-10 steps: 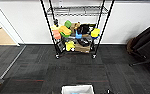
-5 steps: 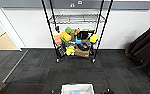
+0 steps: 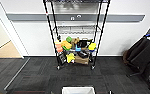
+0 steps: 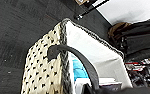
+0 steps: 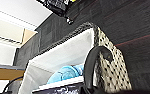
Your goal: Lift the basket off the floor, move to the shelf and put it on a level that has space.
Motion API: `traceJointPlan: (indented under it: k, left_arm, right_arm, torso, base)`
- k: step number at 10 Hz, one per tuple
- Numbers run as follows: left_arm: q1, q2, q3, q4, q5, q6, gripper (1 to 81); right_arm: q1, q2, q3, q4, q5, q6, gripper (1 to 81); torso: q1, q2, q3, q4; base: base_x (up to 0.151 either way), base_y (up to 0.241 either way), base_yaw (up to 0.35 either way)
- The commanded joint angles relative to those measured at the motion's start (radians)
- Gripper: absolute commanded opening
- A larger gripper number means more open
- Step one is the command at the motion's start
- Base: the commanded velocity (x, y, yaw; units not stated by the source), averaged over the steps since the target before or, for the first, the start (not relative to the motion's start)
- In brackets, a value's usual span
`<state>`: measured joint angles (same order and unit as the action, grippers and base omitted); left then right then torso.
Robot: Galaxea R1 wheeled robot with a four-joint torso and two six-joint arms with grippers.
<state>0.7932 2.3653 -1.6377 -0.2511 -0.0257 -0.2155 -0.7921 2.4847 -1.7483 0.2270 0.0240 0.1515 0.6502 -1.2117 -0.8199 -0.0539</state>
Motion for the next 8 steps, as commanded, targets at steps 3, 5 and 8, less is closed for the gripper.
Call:
traceJointPlan:
  k: [3, 5, 8]
  left_arm:
    - [-0.035, -0.135, 0.188, 0.002, -0.101, -0.005, 1.0]
    - [-0.013, -0.164, 0.229, 0.004, -0.134, 0.001, 1.0]
    - [-0.013, -0.164, 0.236, 0.006, -0.134, 0.001, 1.0]
  right_arm:
    - [0.061, -0.139, 0.202, -0.012, 0.036, 0.000, 1.0]
    - [0.032, -0.174, 0.262, -0.041, 0.083, 0.000, 1.0]
    - [0.032, -0.180, 0.277, -0.046, 0.096, 0.003, 1.0]
  torso:
    - [-0.106, 0.162, 0.062, 0.000]
    - [-0.139, 0.211, 0.083, 0.000]
    - [-0.203, 0.309, 0.087, 0.000]
  base:
    - [0.000, 0.000, 0.000]
    - [0.000, 0.000, 0.000]
    - [0.000, 0.000, 0.000]
